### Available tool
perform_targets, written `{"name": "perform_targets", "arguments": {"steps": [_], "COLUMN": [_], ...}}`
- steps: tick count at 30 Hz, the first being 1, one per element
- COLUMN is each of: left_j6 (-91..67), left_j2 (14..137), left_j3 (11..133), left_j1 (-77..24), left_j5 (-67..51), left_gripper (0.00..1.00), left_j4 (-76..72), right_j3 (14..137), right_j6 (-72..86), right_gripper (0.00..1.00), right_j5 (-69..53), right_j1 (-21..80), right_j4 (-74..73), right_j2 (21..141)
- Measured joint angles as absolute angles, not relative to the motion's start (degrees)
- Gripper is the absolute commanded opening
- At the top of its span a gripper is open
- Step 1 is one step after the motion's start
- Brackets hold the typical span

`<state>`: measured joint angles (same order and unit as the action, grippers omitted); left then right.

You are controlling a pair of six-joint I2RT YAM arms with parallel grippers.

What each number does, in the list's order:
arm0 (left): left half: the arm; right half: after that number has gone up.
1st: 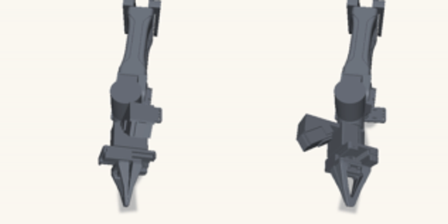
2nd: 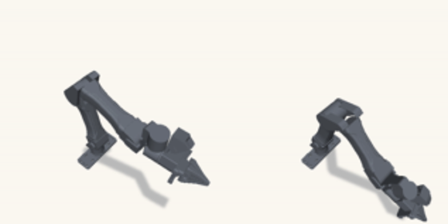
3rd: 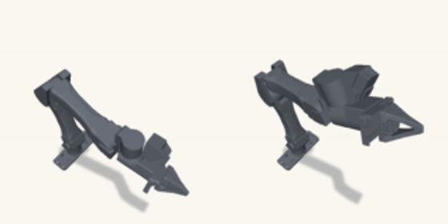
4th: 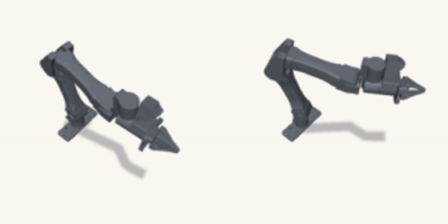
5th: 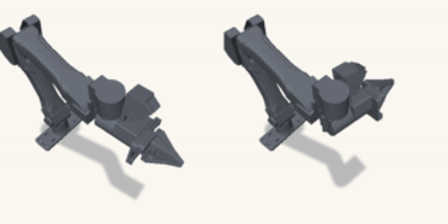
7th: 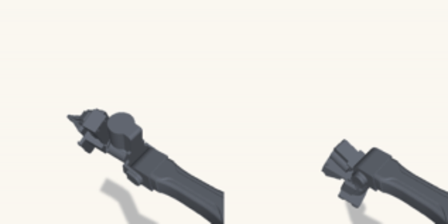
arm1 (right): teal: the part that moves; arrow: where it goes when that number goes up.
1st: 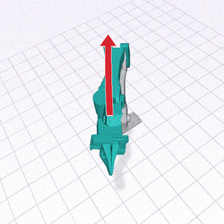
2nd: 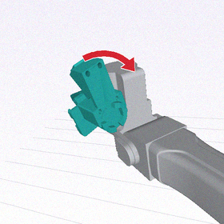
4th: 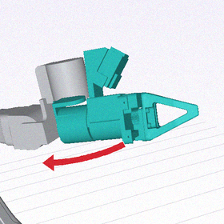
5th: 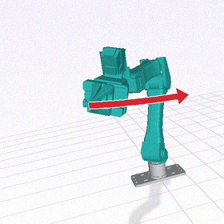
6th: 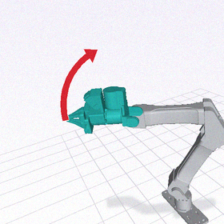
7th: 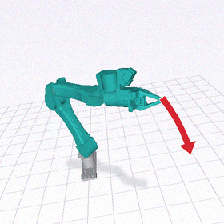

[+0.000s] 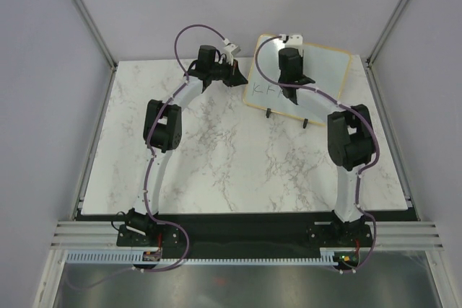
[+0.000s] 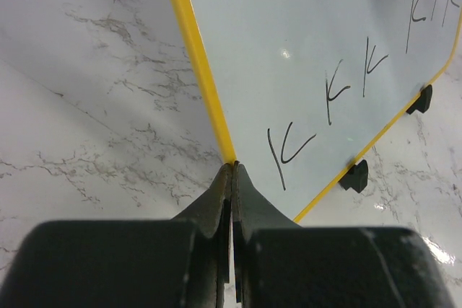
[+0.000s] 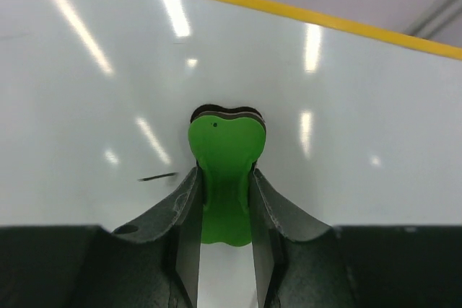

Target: Erase the whiteboard

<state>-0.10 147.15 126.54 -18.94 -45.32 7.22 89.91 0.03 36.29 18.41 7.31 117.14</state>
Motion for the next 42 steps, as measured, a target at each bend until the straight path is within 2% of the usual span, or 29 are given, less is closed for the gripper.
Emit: {"name": "perform_targets", "arguments": {"steps": [6,9,21,27,34,42], "left_j6": [0.10,0.16,0.73,0.86,1.26,1.61], "left_j2": [146.96,146.85,146.71,146.71,146.63,146.63], "left_j3": [126.28,126.15,125.97,125.69,125.49,125.43], "left_j1": [-18.94,-18.94,-19.09,-19.09,-19.09,-19.11], "left_j5": [-45.30,-45.25,-45.25,-45.32,-45.30,-45.32], "left_gripper": [0.02,0.02,0.02,0.02,0.02,0.02], "left_j4": [7.20,7.18,7.20,7.25,7.22,7.18], "right_j3": [96.20,96.07,83.07,90.94,103.13,99.94], "right_j6": [0.40,2.24,5.72,3.14,1.23,4.86], "right_gripper": [0.00,0.00,0.00,0.00,0.00,0.00], "right_j5": [34.11,33.41,37.30,36.67,34.52,34.44], "right_j1": [25.19,25.54,12.51,12.86,20.25,22.44], "right_j4": [7.01,6.42,8.36,5.41,4.38,5.45], "right_j2": [123.74,124.25,112.12,115.55,125.05,125.16]}}
